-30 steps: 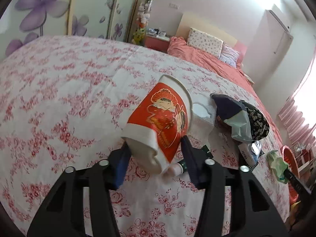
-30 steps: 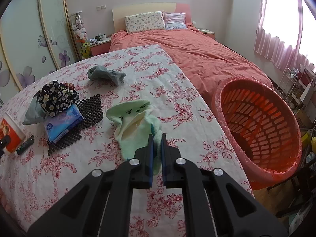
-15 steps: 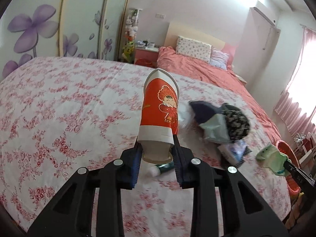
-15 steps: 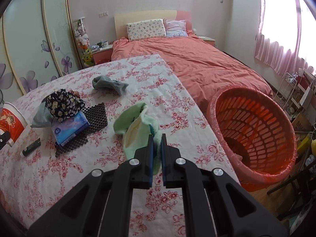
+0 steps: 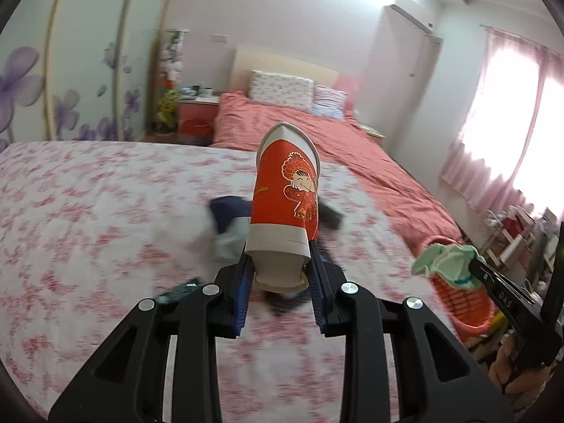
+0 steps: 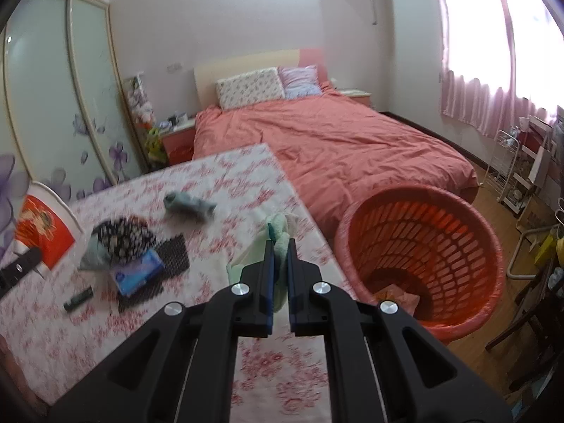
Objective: Collect trash
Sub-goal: 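Carry cup and green cloth over the orange basket and open both grippers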
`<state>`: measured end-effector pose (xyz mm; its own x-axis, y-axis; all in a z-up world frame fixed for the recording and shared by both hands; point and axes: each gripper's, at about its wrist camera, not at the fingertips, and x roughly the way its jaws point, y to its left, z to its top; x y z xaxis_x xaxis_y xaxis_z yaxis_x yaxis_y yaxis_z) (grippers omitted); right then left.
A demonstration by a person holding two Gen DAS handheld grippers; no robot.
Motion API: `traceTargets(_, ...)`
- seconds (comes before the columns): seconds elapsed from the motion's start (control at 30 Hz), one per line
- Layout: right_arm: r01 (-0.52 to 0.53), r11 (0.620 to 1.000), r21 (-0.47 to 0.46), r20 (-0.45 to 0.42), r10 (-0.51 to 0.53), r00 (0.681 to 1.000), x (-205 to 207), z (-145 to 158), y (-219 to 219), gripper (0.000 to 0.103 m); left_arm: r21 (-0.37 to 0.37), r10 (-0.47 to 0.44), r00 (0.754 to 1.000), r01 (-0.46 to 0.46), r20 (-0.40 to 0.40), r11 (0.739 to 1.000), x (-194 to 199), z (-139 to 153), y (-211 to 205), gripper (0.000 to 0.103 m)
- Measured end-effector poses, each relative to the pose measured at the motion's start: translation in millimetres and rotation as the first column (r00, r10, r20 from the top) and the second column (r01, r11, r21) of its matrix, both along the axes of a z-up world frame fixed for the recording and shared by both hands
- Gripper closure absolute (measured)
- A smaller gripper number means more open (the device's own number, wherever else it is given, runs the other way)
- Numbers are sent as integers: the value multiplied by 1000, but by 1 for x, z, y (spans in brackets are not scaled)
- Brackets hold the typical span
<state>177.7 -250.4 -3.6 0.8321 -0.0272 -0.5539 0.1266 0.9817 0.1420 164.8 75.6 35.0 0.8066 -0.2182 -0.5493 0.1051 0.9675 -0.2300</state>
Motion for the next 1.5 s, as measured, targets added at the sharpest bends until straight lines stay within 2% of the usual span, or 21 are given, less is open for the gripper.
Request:
traceTargets(0.33, 132, 991, 15, 80, -132, 988, -18, 22, -61, 96, 0, -175, 984, 175, 22, 985, 10, 3, -80, 73)
traceTargets(0.8, 256, 965, 58, 75, -260, 963, -21, 1, -140, 96, -1, -386, 922, 386, 4, 922, 25, -16, -184, 73)
traceTargets(0.97, 276, 959, 68, 73, -280, 957, -18, -6, -157, 96, -3, -430, 903, 430, -8, 903, 30, -22, -214, 73)
traceTargets(1.4, 297, 951, 90, 77, -304, 949, -4, -16, -183, 96, -16, -499, 864, 499, -63, 866, 42, -38, -259, 73)
traceTargets(1.47, 292, 951, 102, 72, -299, 951, 0, -19, -187, 91, -18, -504, 860, 504, -82, 863, 45, -43, -265, 68)
traceTargets(1.5, 300, 948, 104, 65, -308, 949, 2, -22, -191, 90, -18, -504, 859, 505, -90, 863, 46, -46, -269, 58)
